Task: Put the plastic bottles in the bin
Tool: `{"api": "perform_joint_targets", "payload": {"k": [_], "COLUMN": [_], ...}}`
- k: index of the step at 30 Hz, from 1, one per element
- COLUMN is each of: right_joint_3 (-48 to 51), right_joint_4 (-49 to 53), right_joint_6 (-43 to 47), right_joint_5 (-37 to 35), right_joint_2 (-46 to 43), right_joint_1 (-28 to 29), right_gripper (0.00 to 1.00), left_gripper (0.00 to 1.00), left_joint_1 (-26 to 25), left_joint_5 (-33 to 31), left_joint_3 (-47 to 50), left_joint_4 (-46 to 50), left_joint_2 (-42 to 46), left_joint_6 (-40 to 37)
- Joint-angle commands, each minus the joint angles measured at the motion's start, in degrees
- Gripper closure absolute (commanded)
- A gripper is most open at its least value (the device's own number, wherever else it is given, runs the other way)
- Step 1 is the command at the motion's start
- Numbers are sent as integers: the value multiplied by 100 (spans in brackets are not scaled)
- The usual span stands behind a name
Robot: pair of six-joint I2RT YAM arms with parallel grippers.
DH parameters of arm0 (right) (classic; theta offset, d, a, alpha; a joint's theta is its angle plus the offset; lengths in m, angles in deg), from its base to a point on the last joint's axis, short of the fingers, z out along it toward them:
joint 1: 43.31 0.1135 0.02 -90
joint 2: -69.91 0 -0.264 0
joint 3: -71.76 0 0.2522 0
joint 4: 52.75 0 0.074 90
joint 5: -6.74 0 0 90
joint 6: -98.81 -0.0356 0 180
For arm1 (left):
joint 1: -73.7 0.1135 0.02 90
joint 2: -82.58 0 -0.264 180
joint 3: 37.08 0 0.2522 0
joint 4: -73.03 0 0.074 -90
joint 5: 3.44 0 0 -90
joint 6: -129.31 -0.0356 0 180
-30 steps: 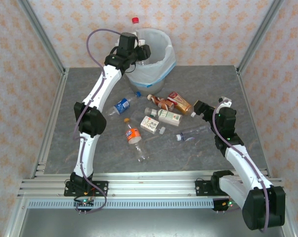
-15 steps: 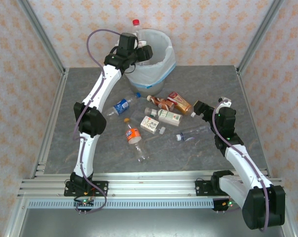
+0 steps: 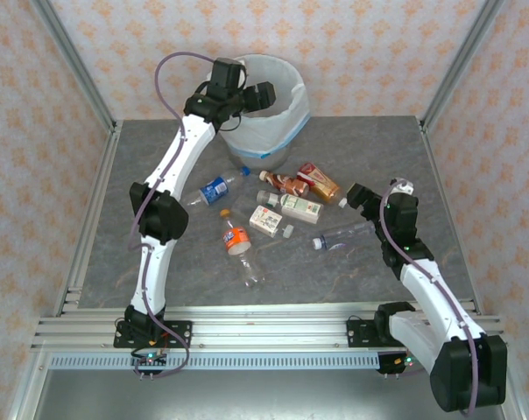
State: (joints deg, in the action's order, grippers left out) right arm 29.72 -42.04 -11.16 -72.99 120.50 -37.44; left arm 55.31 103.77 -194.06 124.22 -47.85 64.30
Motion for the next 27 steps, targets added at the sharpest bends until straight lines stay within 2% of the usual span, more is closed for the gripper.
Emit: {"api": "perform_joint_targets", "payload": {"k": [1, 7, 10, 11, 16, 21, 27], "right_joint_3": [-19, -239, -391, -432, -541, -542, -429], "right_joint_4": [718, 1786, 2223, 2321, 2520, 2622, 2712], "right_joint_6": [-431, -837, -983, -998, -1046, -1312, -2057], "right_joint_5": [-359, -712, -897, -904, -769, -757, -859], "right_joint_2": [-68, 160, 222, 245, 422, 704, 904], "right_joint_1": [32, 28, 28, 28, 28, 28, 28], "right_gripper": [1, 1, 1, 1, 1, 1, 3], "left_gripper": [11, 7, 4, 0, 0, 0, 0], "left_joint_1": [-30, -33, -33, -32, -33, -33, -25], "left_joint_5": [418, 705, 621, 601, 390, -264, -1559], "left_joint_3": [-121, 745, 1366, 1569, 2749, 4440, 6124], "left_joint_4": [204, -274, -568, -660, -1155, -1848, -2211], "left_joint_2": [799, 1537, 1984, 2065, 3032, 4127, 5507], "left_joint_6": [41, 146, 140, 117, 89, 255, 287]}}
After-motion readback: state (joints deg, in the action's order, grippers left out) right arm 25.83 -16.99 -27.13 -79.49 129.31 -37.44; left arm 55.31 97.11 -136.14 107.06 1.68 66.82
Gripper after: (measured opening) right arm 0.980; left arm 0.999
